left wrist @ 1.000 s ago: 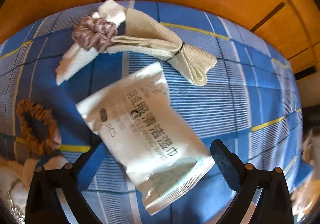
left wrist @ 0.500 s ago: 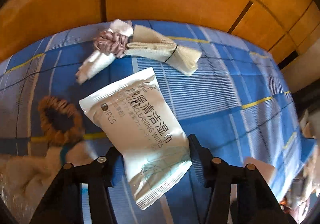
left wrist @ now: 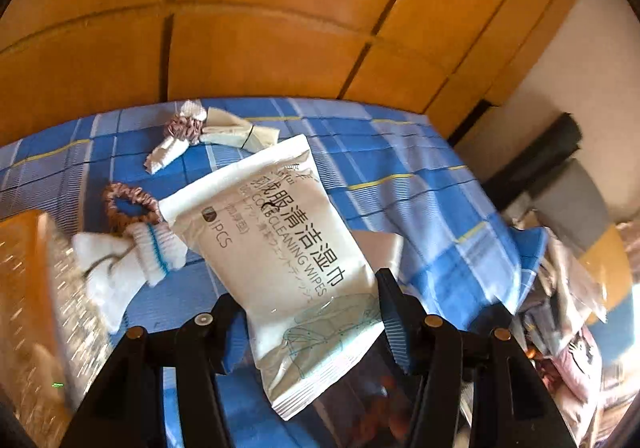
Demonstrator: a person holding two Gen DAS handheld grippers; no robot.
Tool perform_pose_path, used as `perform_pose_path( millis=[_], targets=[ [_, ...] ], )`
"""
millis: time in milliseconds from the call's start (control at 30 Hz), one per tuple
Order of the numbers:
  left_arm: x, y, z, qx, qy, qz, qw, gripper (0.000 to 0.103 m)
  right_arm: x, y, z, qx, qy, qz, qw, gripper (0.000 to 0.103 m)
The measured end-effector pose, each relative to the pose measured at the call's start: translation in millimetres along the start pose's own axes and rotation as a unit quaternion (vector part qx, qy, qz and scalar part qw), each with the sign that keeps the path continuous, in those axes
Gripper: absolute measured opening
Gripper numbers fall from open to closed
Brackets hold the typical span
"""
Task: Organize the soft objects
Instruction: 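Put the wipes pack in the tray with left gripper while right gripper holds roll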
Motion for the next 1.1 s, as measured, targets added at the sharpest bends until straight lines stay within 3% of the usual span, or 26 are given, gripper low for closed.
perform_pose_path(
  millis=[200, 367, 533, 700, 900, 1100],
  targets=[
    [63.4, -9.9, -1.0, -0.024, -0.027, -0.042, 0.9984, 0.058, -4.4, 0.8, 2.2, 0.003, -0.006, 0.004, 1.0, 0.017],
    [129.5, -12.5, 29.6, -0.023, -0.022, -0.093, 0.9952, 0.058, -9.0, 0.3, 3.9, 0.006, -0.015, 0.008, 1.0, 0.017],
    [193.1, -14.9, 84.8, -0.014, 0.011, -0.144, 0.9894, 0.058, -12.8, -0.5, 4.0, 0.009, -0.024, 0.012, 1.0, 0.017],
    [231.7, -26.8, 157.1, 0.022, 0.063, -0.167, 0.9836, 0.058, -14.6, -1.0, 3.7, 0.013, -0.033, 0.015, 0.999, 0.017],
    [233.3, -49.3, 241.5, 0.046, 0.128, -0.138, 0.981, 0.058, -13.7, -0.1, 1.2, 0.016, -0.041, 0.017, 0.999, 0.017],
    [198.4, -83.2, 328.6, 0.067, 0.183, -0.062, 0.9789, 0.058, -15.6, 1.4, 1.6, 0.02, -0.055, 0.019, 0.998, 0.017]
  ],
)
Point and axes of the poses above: each gripper's, at about its wrist camera, not at the fingertips, and x roughly against the way its jaws point, z to its left, y to its top, the point moved 10 cm from there along -x, roughly the way its jaws point, and after that the axes turned 4 degrees about z, right-handed, at the moved point
